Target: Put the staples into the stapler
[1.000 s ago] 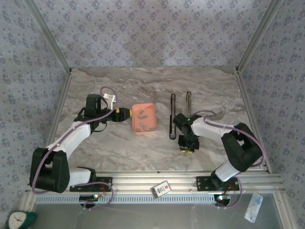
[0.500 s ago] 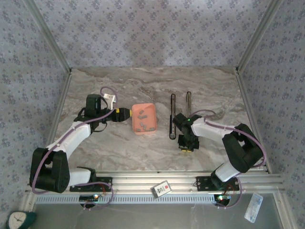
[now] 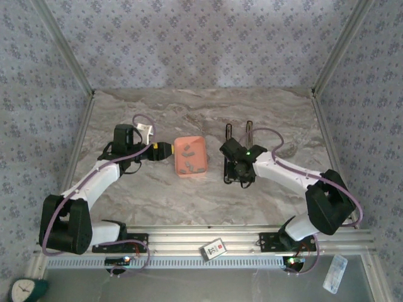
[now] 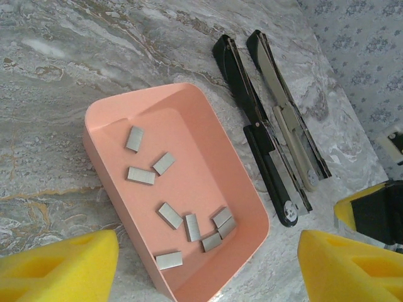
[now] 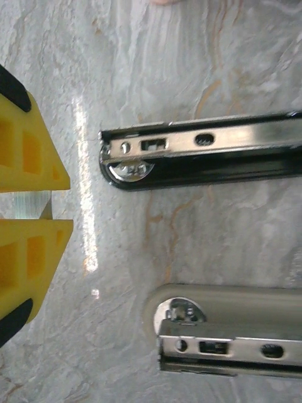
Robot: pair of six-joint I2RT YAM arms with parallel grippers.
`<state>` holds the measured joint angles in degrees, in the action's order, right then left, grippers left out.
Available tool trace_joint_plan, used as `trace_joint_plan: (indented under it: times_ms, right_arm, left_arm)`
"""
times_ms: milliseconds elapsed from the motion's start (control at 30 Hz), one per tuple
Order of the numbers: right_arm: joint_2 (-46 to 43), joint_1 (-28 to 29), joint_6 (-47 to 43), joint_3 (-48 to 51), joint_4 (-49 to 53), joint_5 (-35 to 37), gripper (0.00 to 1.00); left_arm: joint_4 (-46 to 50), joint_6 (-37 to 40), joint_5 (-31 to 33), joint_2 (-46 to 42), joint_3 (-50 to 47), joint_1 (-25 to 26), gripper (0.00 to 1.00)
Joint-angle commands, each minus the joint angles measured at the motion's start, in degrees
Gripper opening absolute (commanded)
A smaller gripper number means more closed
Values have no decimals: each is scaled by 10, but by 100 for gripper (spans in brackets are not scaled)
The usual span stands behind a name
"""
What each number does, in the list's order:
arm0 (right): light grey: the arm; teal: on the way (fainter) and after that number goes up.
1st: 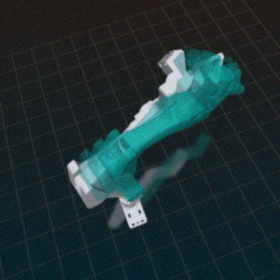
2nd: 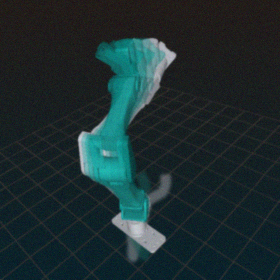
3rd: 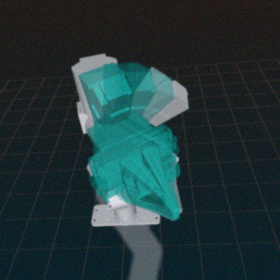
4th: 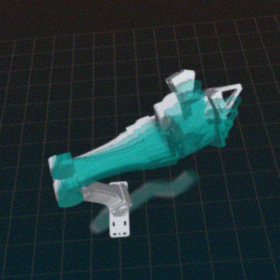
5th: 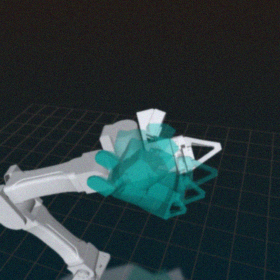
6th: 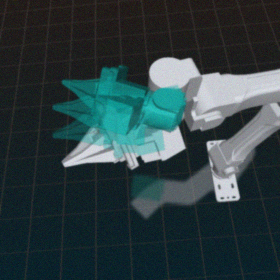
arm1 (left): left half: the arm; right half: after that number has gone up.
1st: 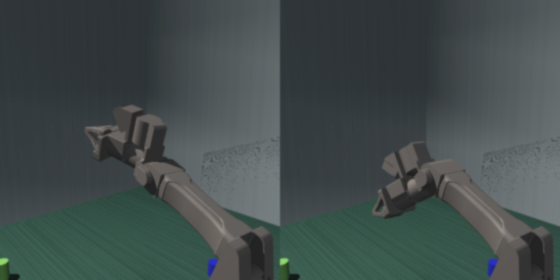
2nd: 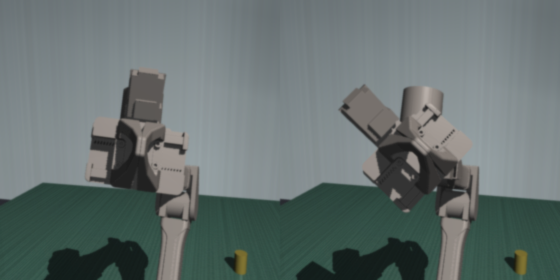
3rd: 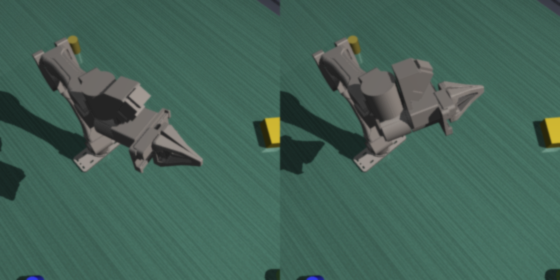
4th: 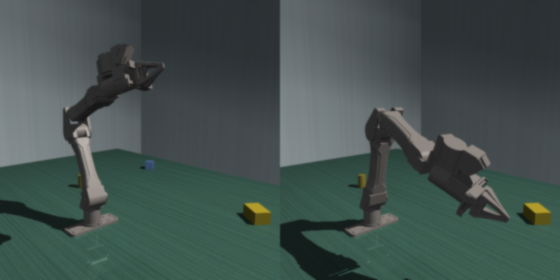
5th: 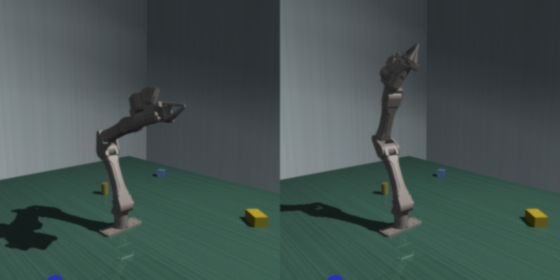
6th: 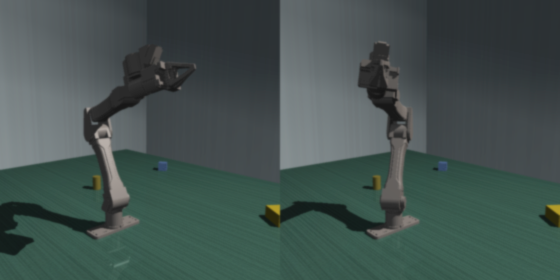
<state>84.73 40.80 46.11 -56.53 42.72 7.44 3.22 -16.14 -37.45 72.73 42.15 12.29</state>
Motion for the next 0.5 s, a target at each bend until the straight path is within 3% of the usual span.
trace_joint_plan:
  times_ms: [0,467]
  right_arm:
    - [14,2,3,-22,-14,24,15]
    - [74,0,-37,-68,-35,21,15]
  left_arm:
    - [6,12,2,-13,4,1,75]
    - [10,16,8,-12,4,1,75]
